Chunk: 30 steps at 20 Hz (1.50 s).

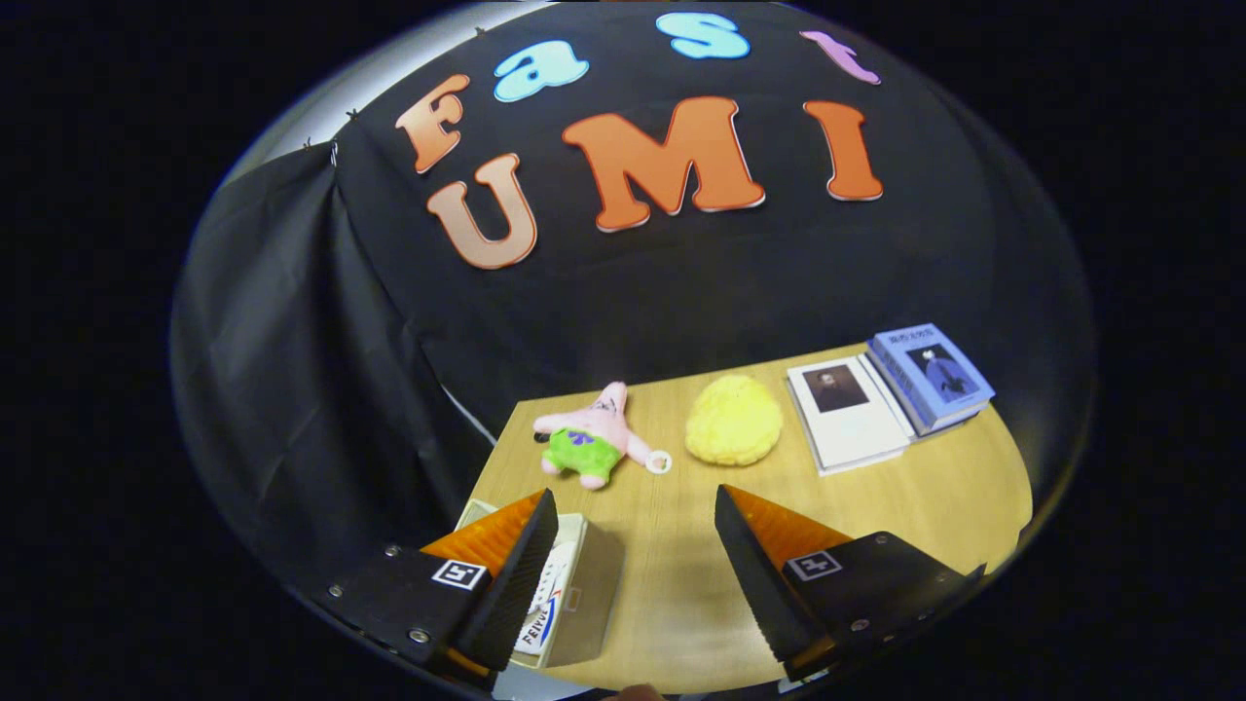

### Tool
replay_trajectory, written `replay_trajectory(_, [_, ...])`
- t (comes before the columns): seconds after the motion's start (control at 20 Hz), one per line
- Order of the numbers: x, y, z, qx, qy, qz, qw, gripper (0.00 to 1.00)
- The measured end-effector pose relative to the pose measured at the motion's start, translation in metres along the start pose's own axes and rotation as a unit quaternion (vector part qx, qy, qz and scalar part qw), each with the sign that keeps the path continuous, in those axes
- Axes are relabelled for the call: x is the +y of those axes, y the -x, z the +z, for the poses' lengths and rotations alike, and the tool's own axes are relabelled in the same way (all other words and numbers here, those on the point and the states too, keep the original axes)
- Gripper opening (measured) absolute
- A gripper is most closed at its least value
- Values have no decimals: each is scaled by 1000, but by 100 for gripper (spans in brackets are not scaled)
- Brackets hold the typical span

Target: Open the storage box then place both shoes into the box .Put the left shoe in first, then the right shoe, with the right side of both shoes facing outward in a uniform manner.

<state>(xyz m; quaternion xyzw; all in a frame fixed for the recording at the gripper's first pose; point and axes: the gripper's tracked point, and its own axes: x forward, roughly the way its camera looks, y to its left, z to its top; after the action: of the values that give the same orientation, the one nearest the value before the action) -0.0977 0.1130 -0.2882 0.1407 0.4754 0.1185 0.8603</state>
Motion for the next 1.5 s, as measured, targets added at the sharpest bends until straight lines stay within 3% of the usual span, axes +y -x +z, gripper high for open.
replay_trajectory(0.2, [-40,25,55,-89,35,-28,995,97])
replay_trajectory(0.35, [-64,44,76,-116,64,-50,990,98])
replay_trajectory(0.6, [-91,82,131,-199,91,-72,973,98])
replay_trajectory(1.0, [-105,115,174,-278,102,-61,953,98])
replay_trajectory(1.5, [-94,125,189,-330,151,-60,930,98])
